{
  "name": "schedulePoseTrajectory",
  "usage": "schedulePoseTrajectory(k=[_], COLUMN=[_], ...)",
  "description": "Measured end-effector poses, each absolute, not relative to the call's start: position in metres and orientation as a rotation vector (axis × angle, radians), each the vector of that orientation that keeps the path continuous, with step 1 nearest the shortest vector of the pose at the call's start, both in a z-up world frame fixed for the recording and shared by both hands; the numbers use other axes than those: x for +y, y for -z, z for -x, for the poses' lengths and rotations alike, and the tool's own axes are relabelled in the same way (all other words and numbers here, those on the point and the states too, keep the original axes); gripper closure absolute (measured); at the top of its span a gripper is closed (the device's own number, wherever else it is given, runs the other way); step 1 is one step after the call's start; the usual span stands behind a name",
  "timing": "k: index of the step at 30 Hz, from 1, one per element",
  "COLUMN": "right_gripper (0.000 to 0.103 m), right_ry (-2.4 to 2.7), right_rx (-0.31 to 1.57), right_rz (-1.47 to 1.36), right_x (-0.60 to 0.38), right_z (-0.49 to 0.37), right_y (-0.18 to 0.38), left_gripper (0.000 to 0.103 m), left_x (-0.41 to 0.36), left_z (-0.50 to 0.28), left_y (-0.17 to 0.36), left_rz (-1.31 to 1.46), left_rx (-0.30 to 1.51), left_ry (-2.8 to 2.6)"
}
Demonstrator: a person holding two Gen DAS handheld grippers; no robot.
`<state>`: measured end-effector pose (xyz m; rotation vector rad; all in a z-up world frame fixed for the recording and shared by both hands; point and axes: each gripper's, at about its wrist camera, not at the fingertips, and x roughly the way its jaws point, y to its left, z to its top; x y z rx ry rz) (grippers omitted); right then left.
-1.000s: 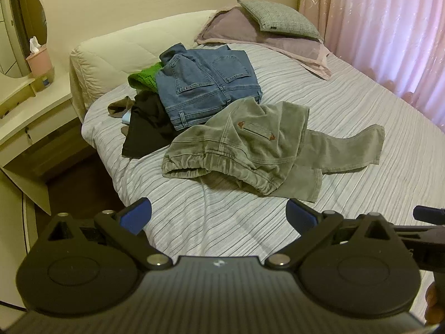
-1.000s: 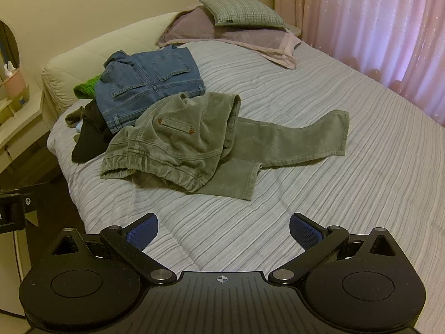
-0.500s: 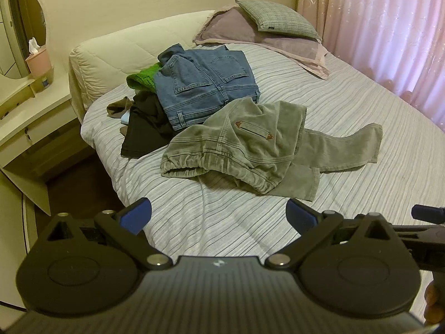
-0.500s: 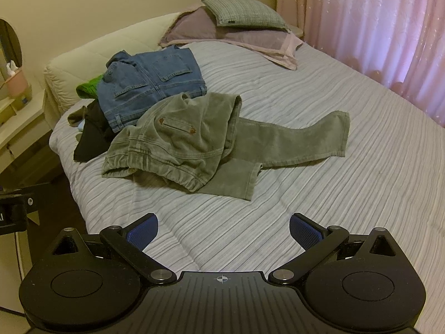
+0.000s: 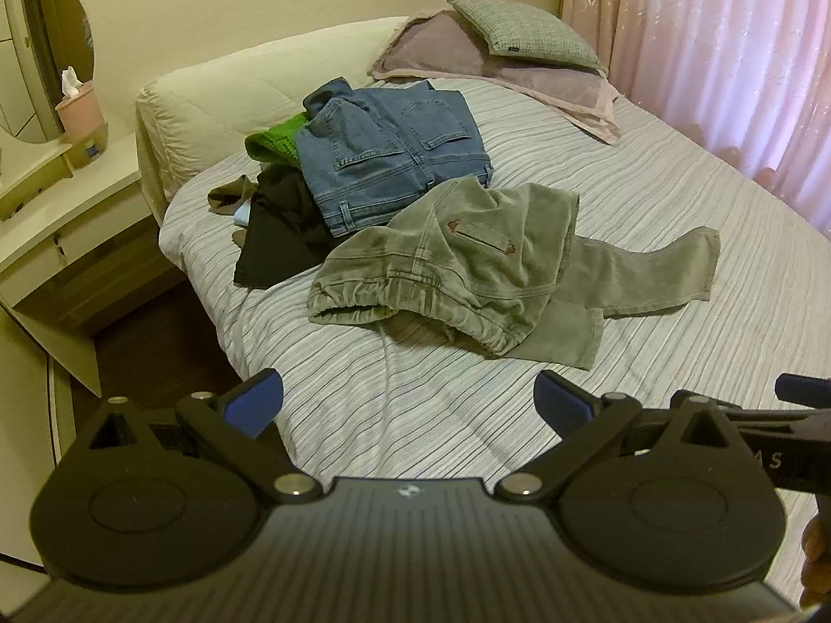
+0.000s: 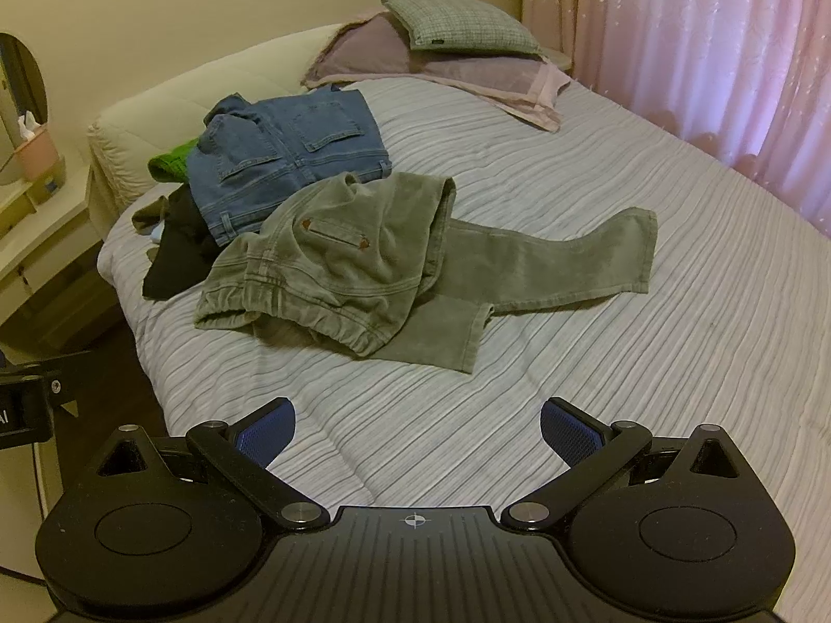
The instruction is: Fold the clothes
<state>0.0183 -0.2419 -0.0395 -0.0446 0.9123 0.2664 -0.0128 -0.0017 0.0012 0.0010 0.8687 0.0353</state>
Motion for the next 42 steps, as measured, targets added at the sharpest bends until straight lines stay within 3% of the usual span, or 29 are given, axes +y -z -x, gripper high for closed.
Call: schedulePoseTrajectory(k=[42], right_gripper=[0.0], right_ry=[-0.312], right_rx=[0.915], right_rz=[0.048], right_x=[-0.243], right_z=[-0.006], right_y=[0.048], left_gripper=[0.001], left_x=[-0.004], left_z=[0.033], left_y=[0.0], left_rz=[0.0], left_rx=[0.876], left_ry=[-0.091])
